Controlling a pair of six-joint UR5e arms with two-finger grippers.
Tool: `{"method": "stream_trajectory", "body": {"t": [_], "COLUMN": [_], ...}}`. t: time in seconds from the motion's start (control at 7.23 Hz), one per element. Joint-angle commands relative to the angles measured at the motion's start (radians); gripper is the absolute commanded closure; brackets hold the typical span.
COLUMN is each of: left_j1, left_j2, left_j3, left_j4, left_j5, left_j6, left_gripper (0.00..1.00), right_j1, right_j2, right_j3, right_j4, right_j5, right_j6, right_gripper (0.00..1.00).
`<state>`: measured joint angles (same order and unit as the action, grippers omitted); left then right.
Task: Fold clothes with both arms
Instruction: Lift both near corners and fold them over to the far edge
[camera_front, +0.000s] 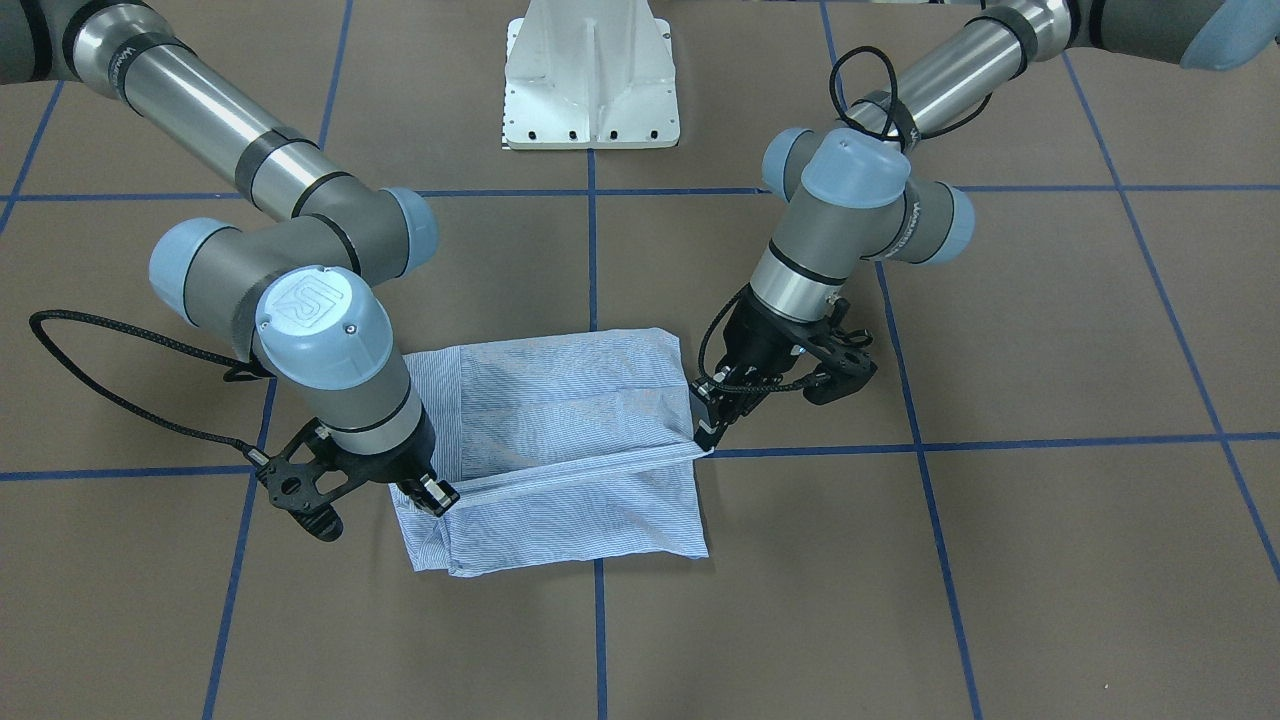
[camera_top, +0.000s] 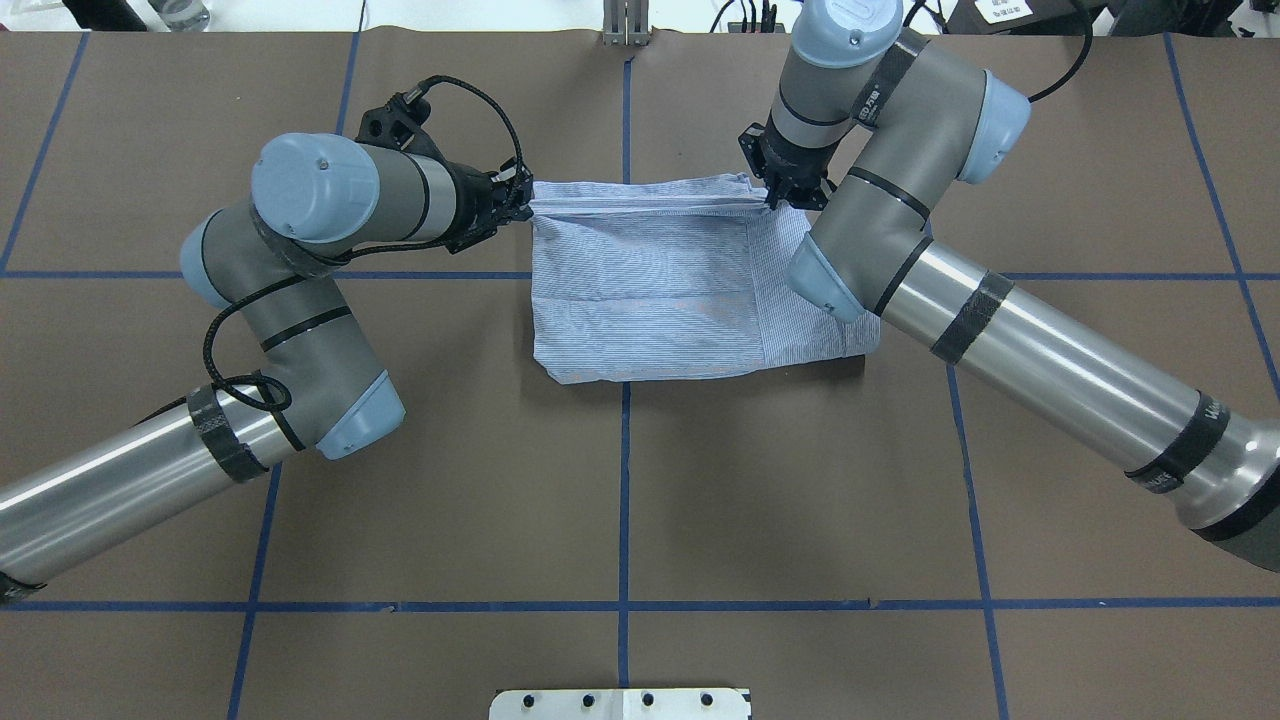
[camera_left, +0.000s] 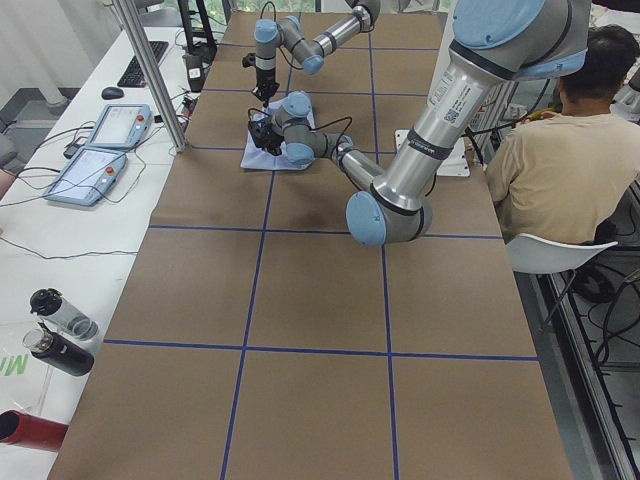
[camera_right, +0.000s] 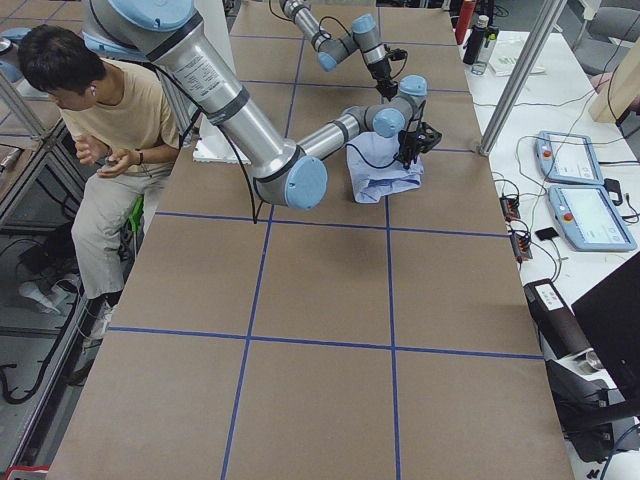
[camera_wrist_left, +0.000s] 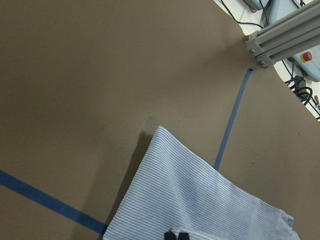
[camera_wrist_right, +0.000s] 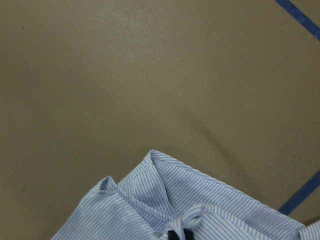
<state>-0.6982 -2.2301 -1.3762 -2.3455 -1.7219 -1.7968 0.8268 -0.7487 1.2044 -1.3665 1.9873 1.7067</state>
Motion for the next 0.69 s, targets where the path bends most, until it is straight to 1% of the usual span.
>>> {"method": "stream_trajectory", "body": {"t": [0.0,0.14,0.41,0.55], "left_j1": [-0.007,-0.007,-0.007,-0.007], "left_j2": [-0.043,-0.060,-0.068,-0.078], "left_j3": [0.103,0.136,0.155,0.182], "left_j4": [-0.035,-0.053,-0.058,-0.076], "left_j5": [0.007,0.007,0.007,0.007], "left_j6": [0.016,0.016,0.017,0.017], "left_gripper": [1.00,1.00,1.00,1.00], "right_j1": [0.003,0.003,0.003,0.003], "right_j2": [0.029,0.037,0.045,0.045], "right_j3": [-0.092,-0.101,-0.105,-0.105], "right_j4": [0.067,0.072,0.072,0.072], "right_j5": [-0.001,-0.001,-0.002,-0.002], "right_j6": [-0.018,-0.019,-0.030,-0.033], "right_gripper": [1.00,1.00,1.00,1.00]}}
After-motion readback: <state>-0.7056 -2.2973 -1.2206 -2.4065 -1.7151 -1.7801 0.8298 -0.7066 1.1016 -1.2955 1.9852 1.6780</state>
